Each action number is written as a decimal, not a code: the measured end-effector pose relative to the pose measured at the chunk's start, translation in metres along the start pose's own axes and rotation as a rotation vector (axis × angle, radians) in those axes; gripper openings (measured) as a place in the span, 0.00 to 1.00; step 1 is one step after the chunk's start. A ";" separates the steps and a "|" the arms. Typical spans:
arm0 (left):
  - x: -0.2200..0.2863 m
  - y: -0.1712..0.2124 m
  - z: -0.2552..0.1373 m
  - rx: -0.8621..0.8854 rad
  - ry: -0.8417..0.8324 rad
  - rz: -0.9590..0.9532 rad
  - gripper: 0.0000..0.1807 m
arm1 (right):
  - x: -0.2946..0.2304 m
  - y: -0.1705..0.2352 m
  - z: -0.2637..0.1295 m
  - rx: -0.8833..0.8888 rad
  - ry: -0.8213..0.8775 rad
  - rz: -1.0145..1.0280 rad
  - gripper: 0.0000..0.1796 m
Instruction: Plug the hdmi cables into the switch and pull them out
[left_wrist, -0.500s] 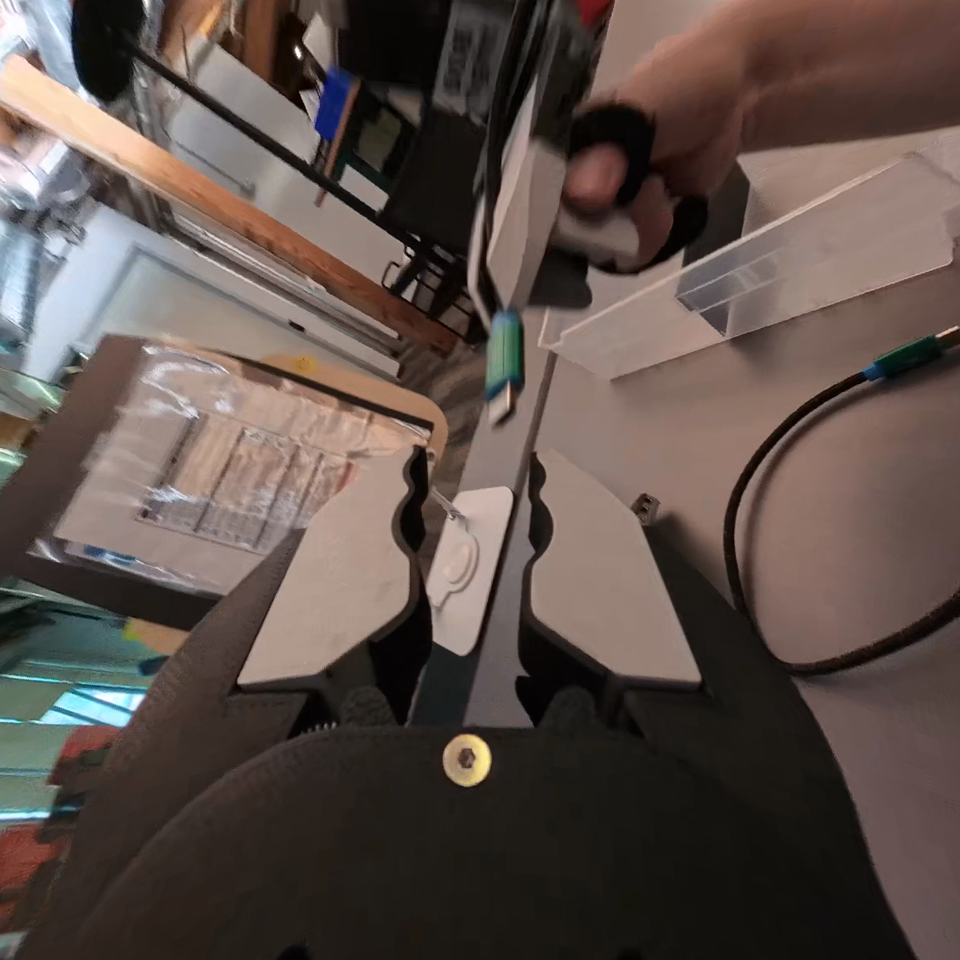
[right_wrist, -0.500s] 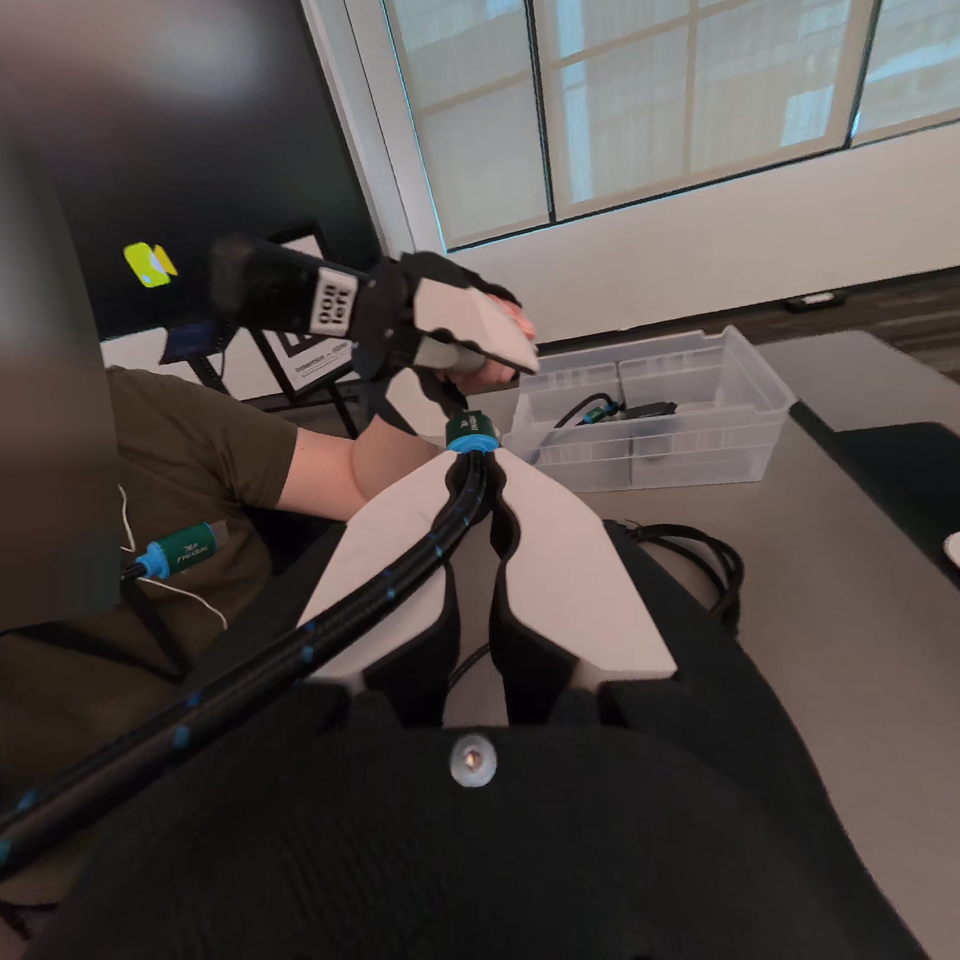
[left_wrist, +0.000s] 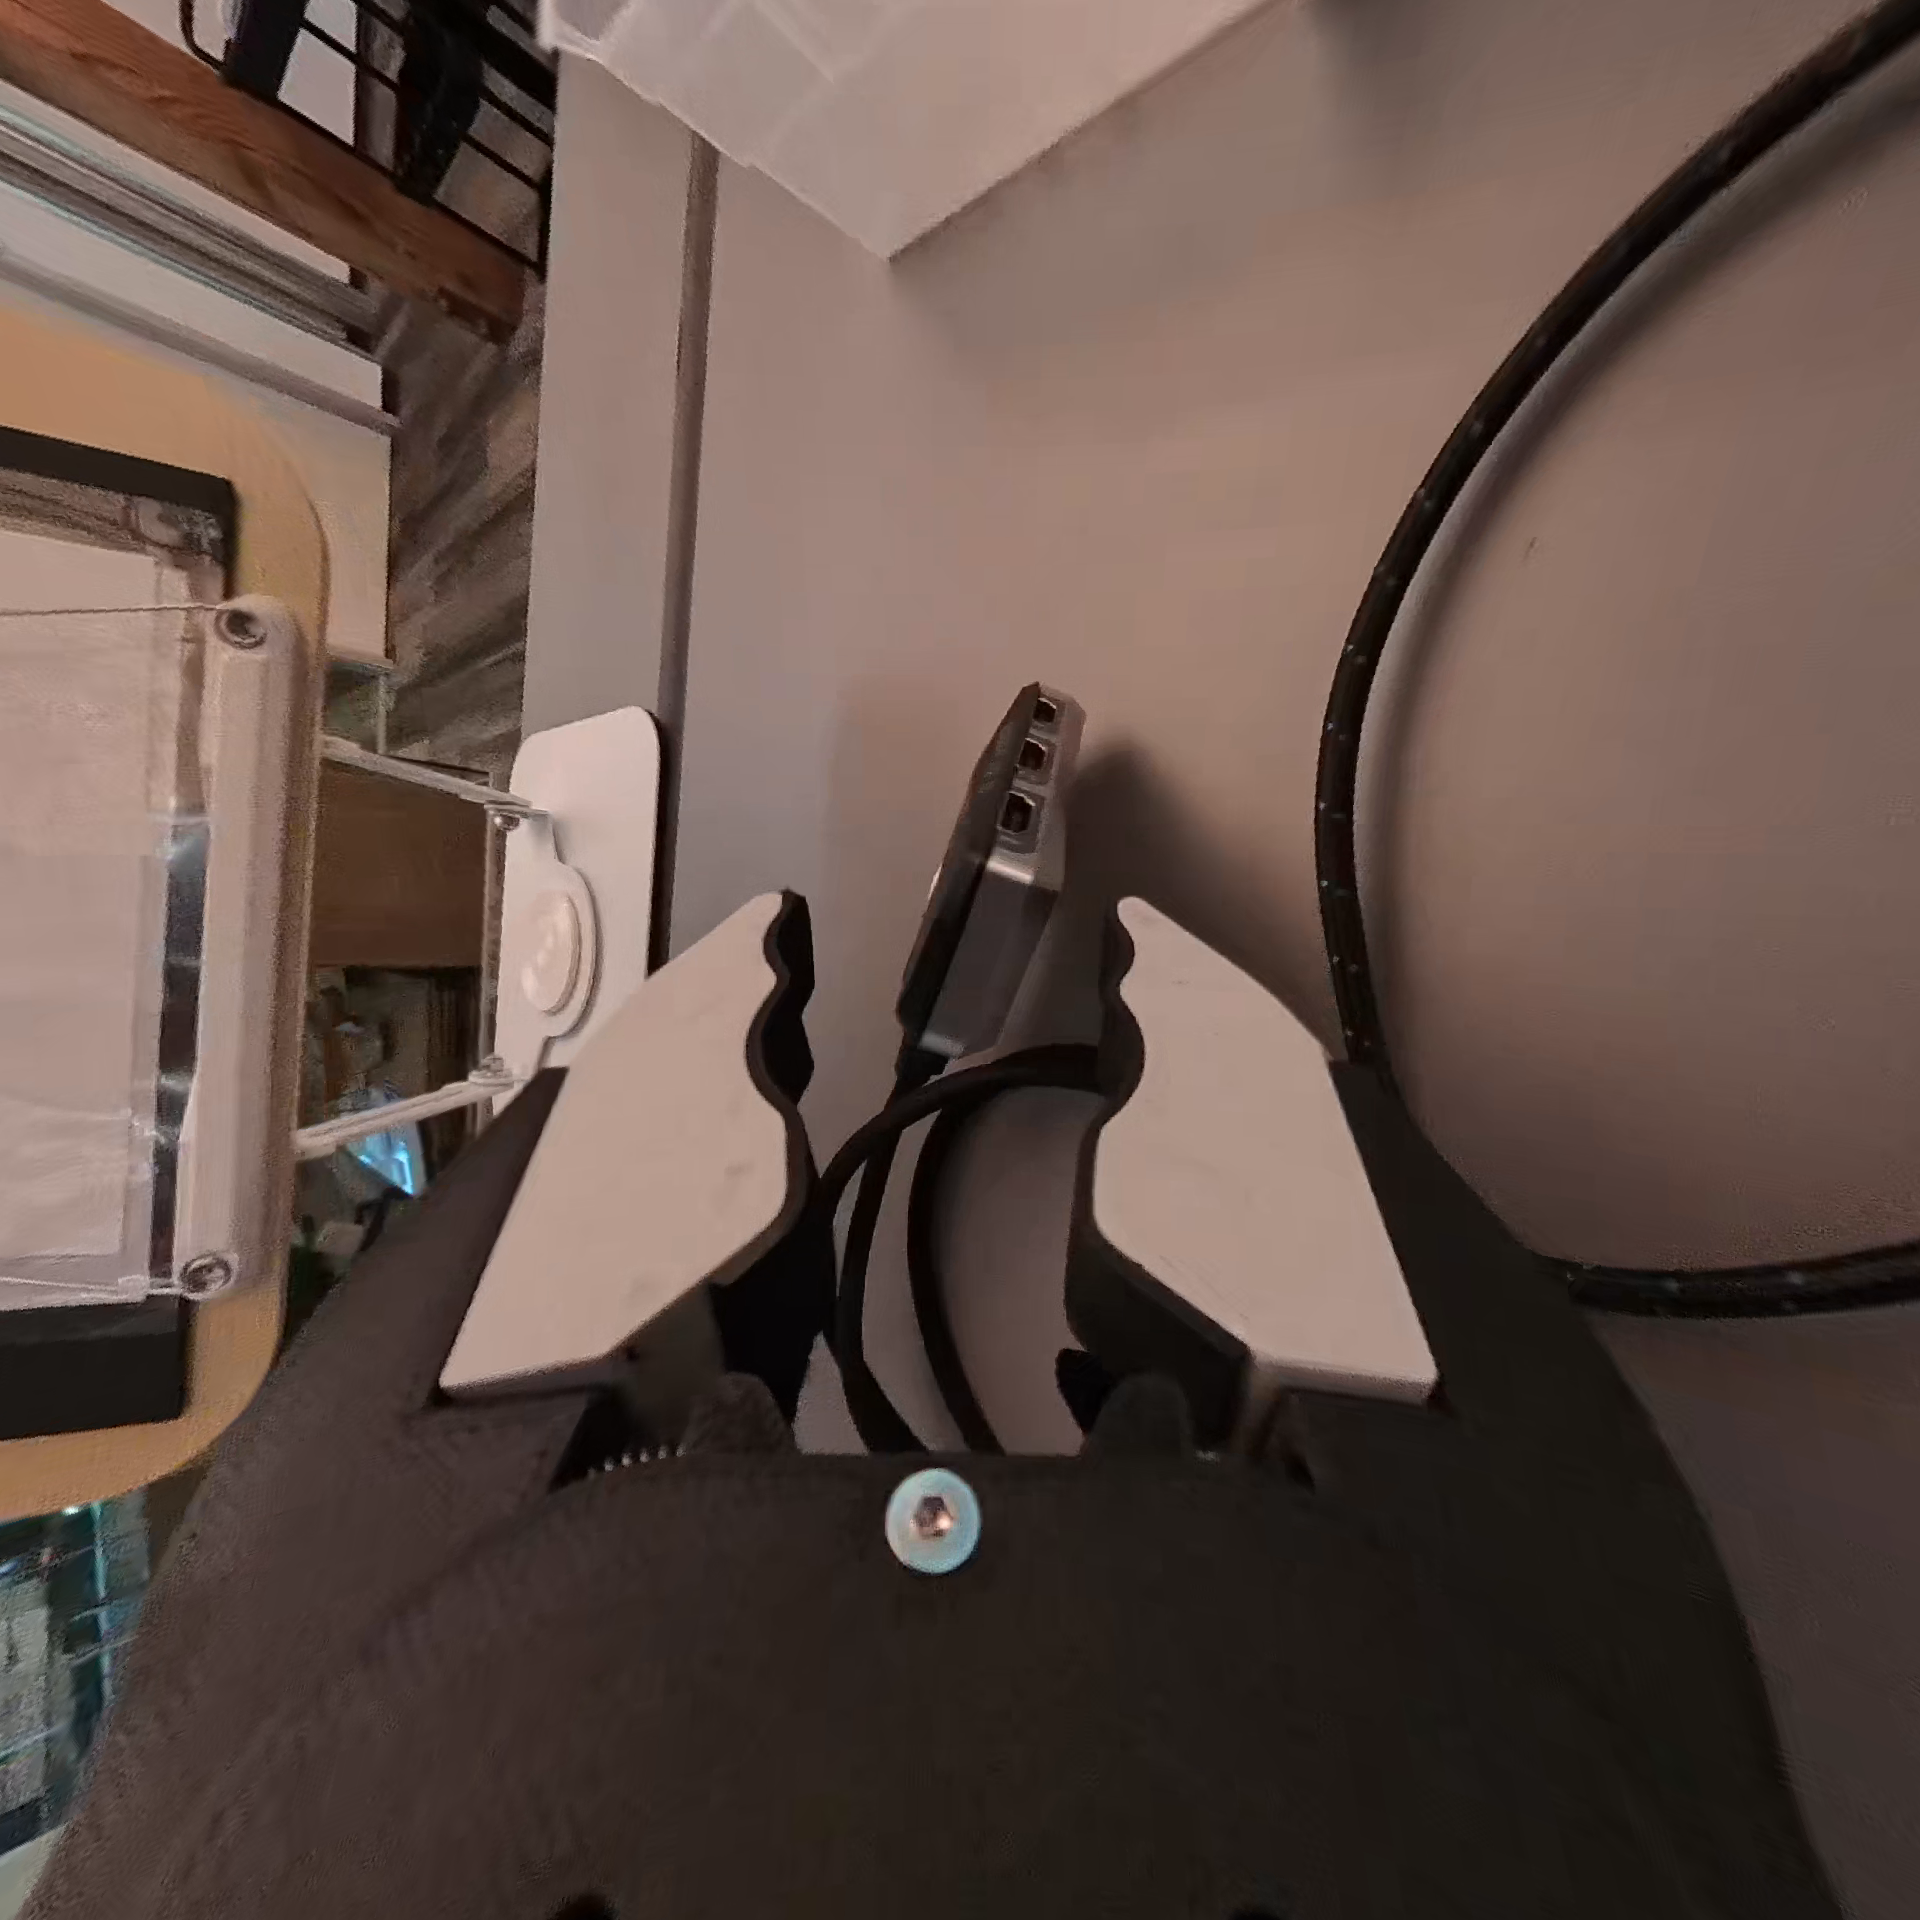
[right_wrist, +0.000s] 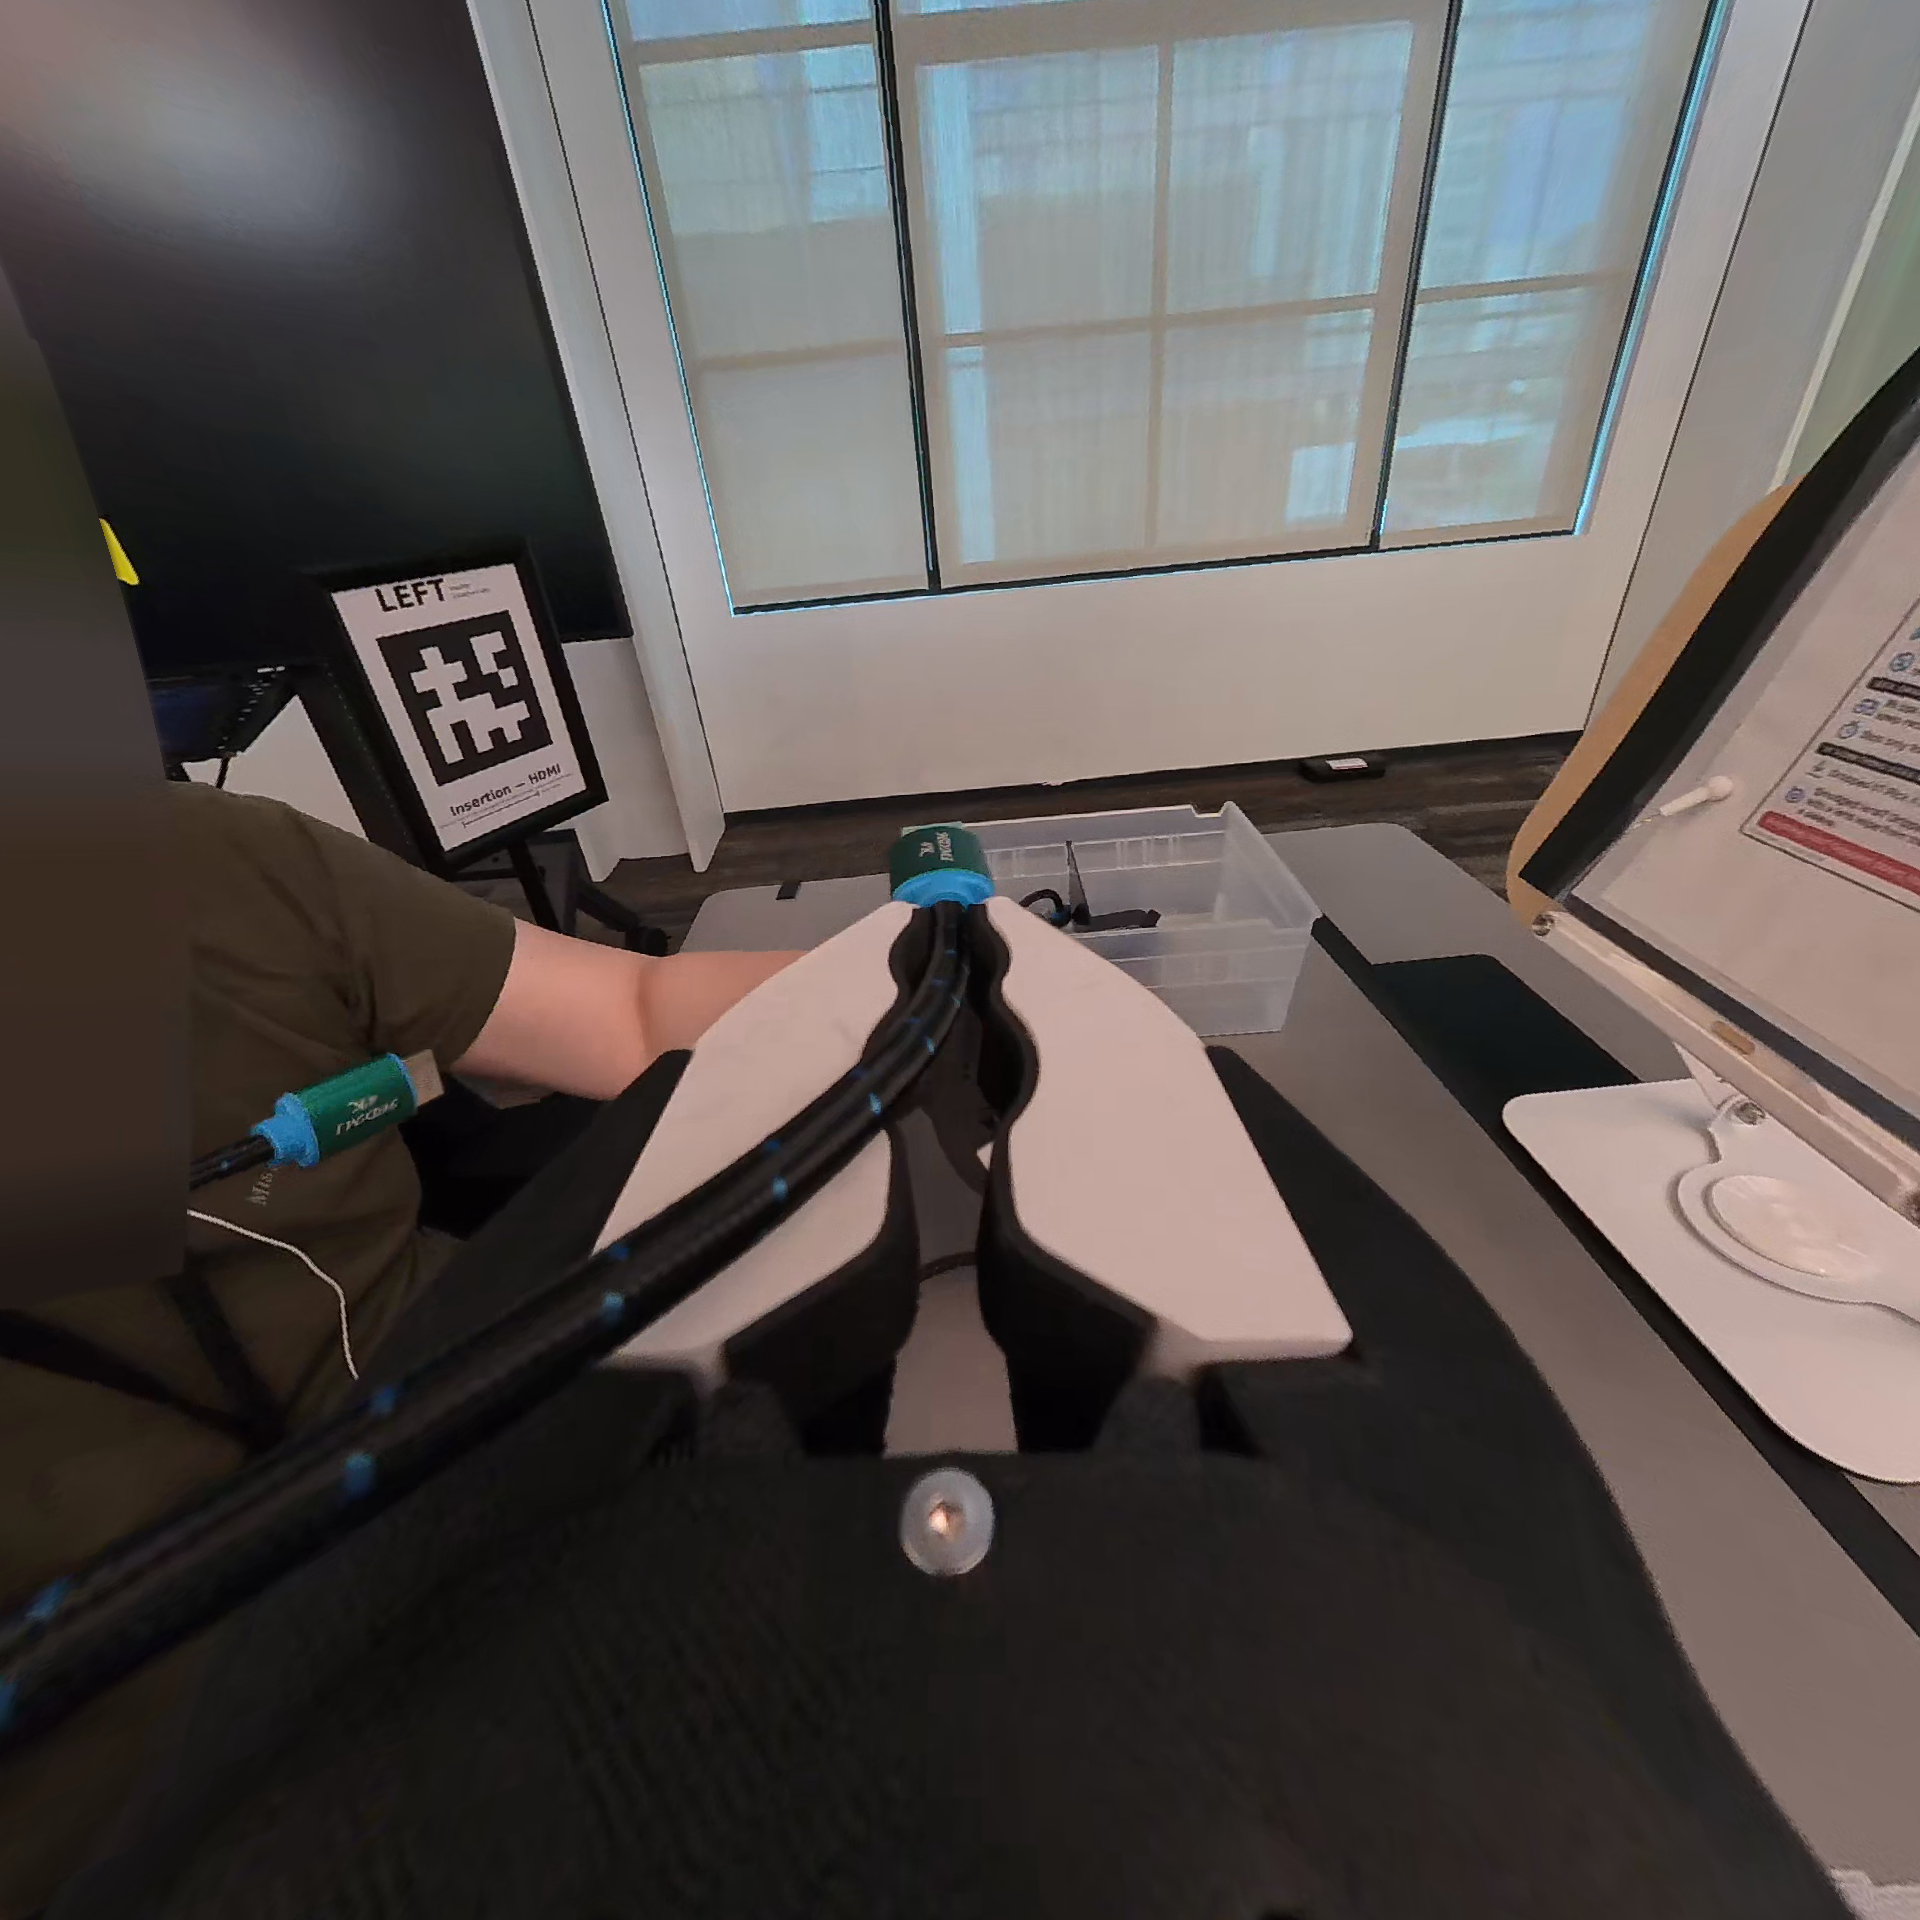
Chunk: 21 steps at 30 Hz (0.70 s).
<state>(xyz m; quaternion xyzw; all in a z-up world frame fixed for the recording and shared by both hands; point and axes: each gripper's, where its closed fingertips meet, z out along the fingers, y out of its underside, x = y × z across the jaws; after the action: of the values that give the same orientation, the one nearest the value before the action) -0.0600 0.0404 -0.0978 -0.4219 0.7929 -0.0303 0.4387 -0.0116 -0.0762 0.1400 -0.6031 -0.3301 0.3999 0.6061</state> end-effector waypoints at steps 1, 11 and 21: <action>0.001 0.001 0.005 0.009 -0.006 0.005 0.28 | 0.000 0.000 -0.002 -0.001 0.002 -0.002 0.04; 0.001 0.010 0.042 0.043 -0.068 0.036 0.17 | -0.004 -0.003 -0.012 -0.023 0.024 -0.033 0.04; -0.072 -0.021 -0.031 0.222 -0.382 -0.080 0.12 | 0.007 -0.003 -0.023 -0.091 0.200 -0.148 0.04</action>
<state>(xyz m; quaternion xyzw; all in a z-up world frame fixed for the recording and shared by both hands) -0.0499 0.0673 -0.0214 -0.4001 0.6698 -0.0544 0.6231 0.0117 -0.0807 0.1410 -0.6408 -0.3293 0.2768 0.6359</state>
